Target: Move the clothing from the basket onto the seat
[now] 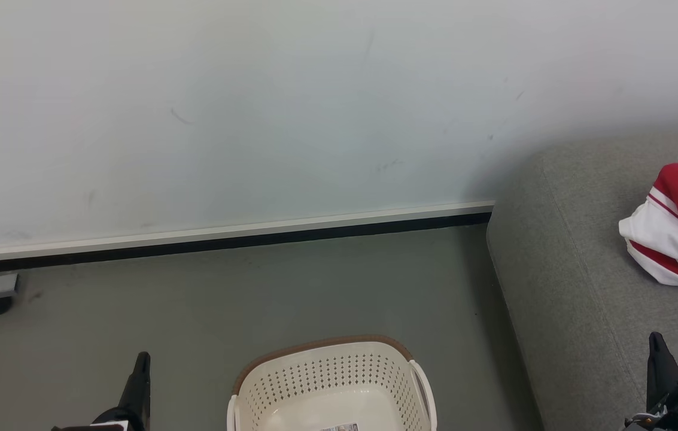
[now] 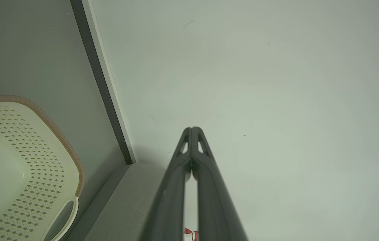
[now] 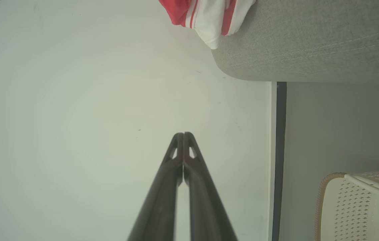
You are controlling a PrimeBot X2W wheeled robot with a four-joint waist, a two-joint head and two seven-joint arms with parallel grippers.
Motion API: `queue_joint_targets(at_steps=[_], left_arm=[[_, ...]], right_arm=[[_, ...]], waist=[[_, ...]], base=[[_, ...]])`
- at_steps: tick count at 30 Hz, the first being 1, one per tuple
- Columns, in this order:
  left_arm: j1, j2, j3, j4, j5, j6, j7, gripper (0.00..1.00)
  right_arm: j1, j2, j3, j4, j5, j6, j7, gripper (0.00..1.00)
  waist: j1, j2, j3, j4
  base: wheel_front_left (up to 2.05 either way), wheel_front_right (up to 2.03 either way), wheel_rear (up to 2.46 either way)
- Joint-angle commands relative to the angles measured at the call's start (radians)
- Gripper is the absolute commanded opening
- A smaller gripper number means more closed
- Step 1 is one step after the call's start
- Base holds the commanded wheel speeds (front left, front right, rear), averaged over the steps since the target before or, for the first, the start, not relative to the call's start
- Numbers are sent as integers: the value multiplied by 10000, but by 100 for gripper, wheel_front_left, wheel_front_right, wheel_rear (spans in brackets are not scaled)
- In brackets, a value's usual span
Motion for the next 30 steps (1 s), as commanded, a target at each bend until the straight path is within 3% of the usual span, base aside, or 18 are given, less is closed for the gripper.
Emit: queue_joint_targets(at_steps=[1,30], left_arm=[[-12,-3,29,15,-28,-56,18,0],[-11,-3,26,14,-30,-56,16,0]], right_arm=[[45,-82,27,-19,67,2,-12,0],[50,-135,103,-42,145,2,-90,0]], waist=[[0,-1,0,0],[0,-1,0,0]], base=[[0,0,0],[0,0,0]])
